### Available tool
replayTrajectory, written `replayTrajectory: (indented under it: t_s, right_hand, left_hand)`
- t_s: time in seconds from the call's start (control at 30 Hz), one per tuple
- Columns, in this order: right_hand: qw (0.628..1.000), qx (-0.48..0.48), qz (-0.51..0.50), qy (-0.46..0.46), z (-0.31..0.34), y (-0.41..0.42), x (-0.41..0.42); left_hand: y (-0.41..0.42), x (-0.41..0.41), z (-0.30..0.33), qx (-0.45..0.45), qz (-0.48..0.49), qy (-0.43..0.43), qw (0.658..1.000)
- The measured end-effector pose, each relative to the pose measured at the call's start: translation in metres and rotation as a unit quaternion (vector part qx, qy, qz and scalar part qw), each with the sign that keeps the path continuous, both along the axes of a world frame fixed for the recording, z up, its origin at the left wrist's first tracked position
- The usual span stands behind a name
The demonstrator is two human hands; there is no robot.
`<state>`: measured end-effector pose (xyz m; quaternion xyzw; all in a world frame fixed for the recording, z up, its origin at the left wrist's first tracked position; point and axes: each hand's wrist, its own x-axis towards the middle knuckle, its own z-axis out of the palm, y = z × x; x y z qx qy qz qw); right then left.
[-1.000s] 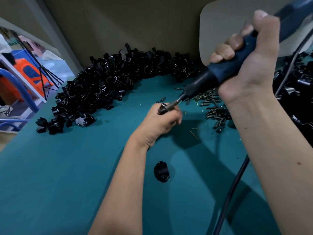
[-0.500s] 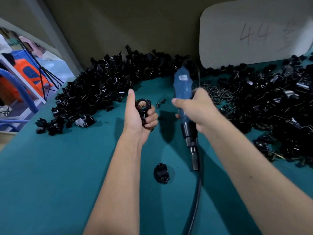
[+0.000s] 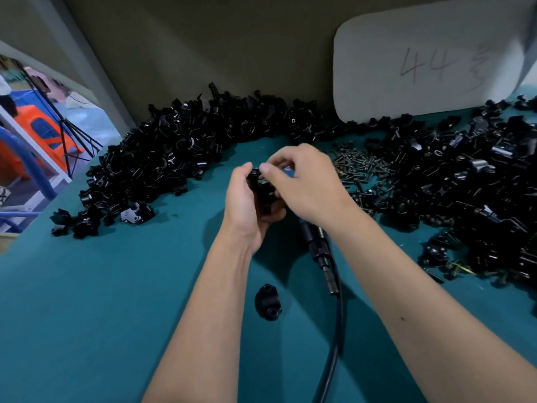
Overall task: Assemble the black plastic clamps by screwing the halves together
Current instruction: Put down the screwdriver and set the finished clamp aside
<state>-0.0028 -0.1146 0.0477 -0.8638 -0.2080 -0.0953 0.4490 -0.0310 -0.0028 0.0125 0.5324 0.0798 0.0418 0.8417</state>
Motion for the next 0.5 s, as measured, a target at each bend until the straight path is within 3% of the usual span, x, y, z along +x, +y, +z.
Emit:
replayTrajectory:
  t_s: [0.17, 0.23, 0.33, 0.43, 0.5]
  right_hand:
    - [0.999, 0.02, 0.03, 0.007, 0.014, -0.033, 0.005]
    - [0.999, 0.023, 0.023, 0.0, 0.022, -0.059, 0.009]
    - [0.999, 0.023, -0.028, -0.009, 0.038, -0.105, 0.018]
    - [0.994, 0.027, -0.104, -0.007, 0.054, -0.157, 0.029]
    - [0.983, 0.02, -0.179, -0.019, 0.061, -0.19, 0.038]
  left_hand:
    - [-0.03, 0.005, 0.004, 0.025, -0.004, -0.004, 1.0]
    - [-0.051, 0.009, 0.005, 0.112, 0.066, -0.019, 0.991]
    - [-0.082, 0.02, 0.016, 0.298, 0.16, -0.103, 0.936]
    - [-0.125, 0.034, 0.029, 0.39, 0.118, -0.184, 0.894]
    - [-0.158, 0.043, 0.032, 0.51, 0.092, -0.211, 0.829]
